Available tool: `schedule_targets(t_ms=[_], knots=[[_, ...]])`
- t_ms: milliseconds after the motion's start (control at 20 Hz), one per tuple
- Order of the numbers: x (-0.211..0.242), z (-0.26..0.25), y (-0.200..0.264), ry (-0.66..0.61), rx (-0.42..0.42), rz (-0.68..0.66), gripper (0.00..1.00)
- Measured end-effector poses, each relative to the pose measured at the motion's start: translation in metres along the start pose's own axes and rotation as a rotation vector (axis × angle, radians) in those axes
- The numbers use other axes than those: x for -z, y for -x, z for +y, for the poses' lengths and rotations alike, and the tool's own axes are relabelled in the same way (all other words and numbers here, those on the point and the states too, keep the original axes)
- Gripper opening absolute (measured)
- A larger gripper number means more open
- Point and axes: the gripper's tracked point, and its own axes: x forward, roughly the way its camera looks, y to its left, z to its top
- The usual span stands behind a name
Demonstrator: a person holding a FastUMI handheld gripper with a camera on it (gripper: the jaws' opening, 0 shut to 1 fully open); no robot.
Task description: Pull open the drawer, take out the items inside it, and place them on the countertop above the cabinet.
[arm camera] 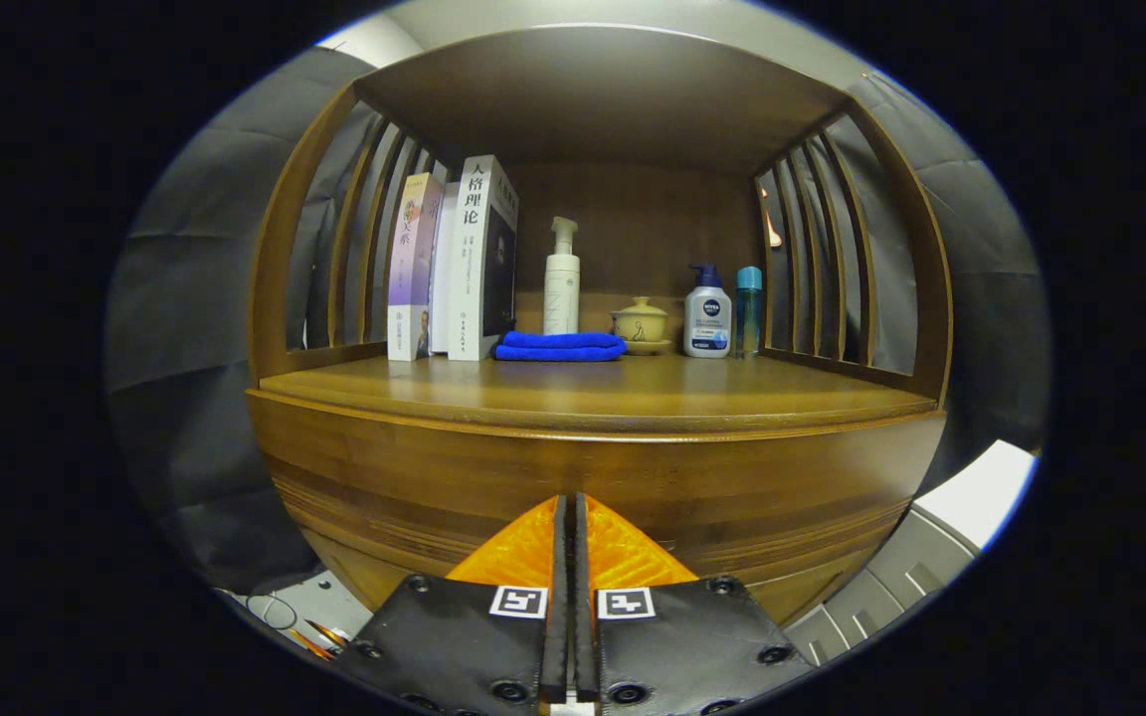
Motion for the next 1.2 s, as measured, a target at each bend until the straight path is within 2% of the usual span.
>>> schedule_targets(t_ms=[50, 150, 250, 350, 500, 600, 700, 950, 1200], knots=[[0.000, 0.000, 0.001, 0.005, 0.003, 0.000, 0.04], [0.006, -0.008, 0.004, 0.031, 0.062, 0.019, 0.42], [0.015, -0.006, 0.010, 0.035, 0.072, 0.035, 0.79], [0.020, -0.001, 0.005, 0.042, 0.060, 0.040, 0.71], [0.021, -0.012, 0.006, 0.089, 0.100, 0.041, 0.58], [0.023, -0.010, 0.006, 0.054, 0.088, 0.043, 0.49], [0.023, -0.012, 0.005, 0.034, 0.096, 0.042, 0.49], [0.025, -0.010, 0.006, 0.000, 0.063, 0.063, 0.27], [0.028, -0.012, 0.022, 0.029, 0.087, 0.062, 0.27]])
